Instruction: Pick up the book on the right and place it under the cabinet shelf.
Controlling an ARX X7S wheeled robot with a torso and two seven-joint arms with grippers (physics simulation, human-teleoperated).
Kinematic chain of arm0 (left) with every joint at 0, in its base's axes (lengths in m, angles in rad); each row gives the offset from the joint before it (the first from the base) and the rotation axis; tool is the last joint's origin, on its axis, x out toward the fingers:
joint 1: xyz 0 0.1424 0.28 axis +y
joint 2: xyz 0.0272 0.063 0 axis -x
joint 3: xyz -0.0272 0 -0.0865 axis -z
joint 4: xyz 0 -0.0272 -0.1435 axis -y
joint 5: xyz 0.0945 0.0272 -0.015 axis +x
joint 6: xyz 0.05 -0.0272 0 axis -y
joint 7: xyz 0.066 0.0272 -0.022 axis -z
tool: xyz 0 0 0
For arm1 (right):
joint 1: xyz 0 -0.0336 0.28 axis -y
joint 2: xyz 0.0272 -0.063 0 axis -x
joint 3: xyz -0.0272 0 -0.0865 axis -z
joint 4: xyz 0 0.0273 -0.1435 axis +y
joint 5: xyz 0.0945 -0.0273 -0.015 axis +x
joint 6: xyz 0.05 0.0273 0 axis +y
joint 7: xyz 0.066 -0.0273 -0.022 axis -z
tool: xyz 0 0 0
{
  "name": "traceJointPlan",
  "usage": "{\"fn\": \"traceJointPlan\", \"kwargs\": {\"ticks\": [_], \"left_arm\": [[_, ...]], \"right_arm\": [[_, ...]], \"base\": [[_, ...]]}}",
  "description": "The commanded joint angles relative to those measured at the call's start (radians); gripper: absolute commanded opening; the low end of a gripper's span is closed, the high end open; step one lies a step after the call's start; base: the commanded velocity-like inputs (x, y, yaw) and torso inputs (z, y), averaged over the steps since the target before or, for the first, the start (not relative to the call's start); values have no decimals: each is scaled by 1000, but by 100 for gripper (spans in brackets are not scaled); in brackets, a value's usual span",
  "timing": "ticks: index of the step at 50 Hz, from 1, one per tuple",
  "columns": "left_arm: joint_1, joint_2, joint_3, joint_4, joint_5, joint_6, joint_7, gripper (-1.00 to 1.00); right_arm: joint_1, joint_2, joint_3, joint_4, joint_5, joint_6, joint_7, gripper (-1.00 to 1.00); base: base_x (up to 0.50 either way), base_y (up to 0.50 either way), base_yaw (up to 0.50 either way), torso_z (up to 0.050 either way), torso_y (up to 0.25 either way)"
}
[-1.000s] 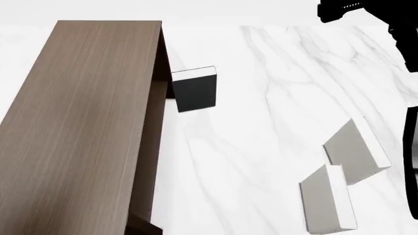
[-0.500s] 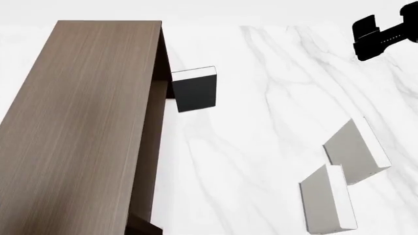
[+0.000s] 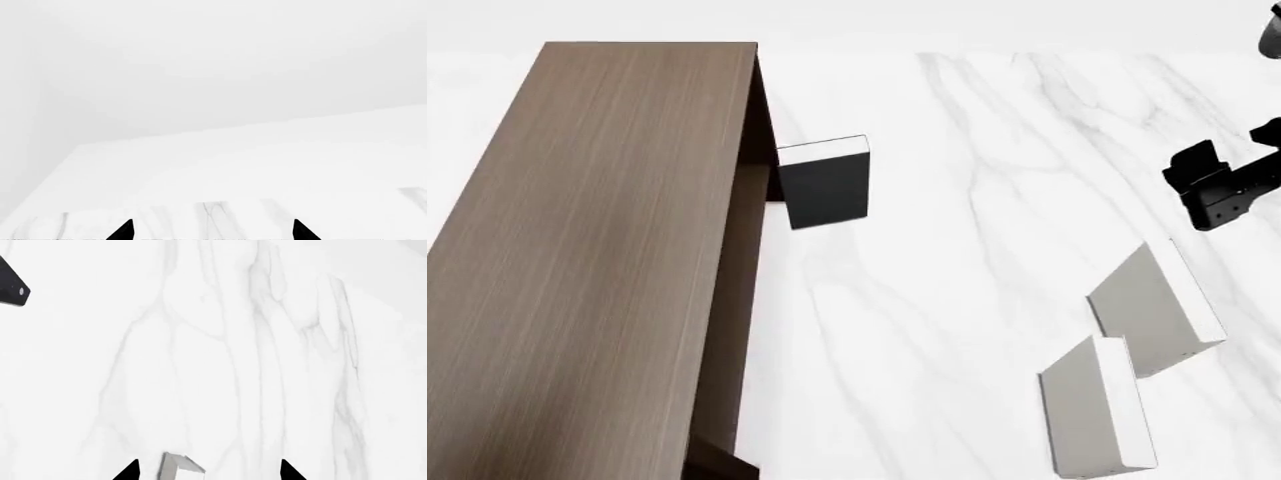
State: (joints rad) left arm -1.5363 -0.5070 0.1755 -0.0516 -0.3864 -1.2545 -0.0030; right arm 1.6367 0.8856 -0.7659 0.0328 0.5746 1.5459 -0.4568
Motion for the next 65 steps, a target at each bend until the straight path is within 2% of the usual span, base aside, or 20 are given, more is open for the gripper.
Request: {"fn": "traceJointPlan", "kwargs": {"ticks": [1, 16, 32, 65], "left_arm": [[9, -1, -2, 1, -2, 2, -5, 100], [10, -4, -1, 2, -4, -1, -8, 100], [8, -10, 2, 10, -8, -12, -12, 100], [17, -7, 20, 4, -9, -7, -18, 100]], "right_arm": [[27, 56, -69, -14, 180, 16, 82, 100], [-1, 78, -82, 10, 246, -14, 125, 100], [-120, 50, -32, 70, 292, -60, 207, 100], [-299, 17, 18, 231, 292, -197, 299, 100]], "base": [[0, 0, 0, 0, 0], [0, 0, 0, 0, 0], [0, 0, 0, 0, 0], [0, 0, 0, 0, 0]]}}
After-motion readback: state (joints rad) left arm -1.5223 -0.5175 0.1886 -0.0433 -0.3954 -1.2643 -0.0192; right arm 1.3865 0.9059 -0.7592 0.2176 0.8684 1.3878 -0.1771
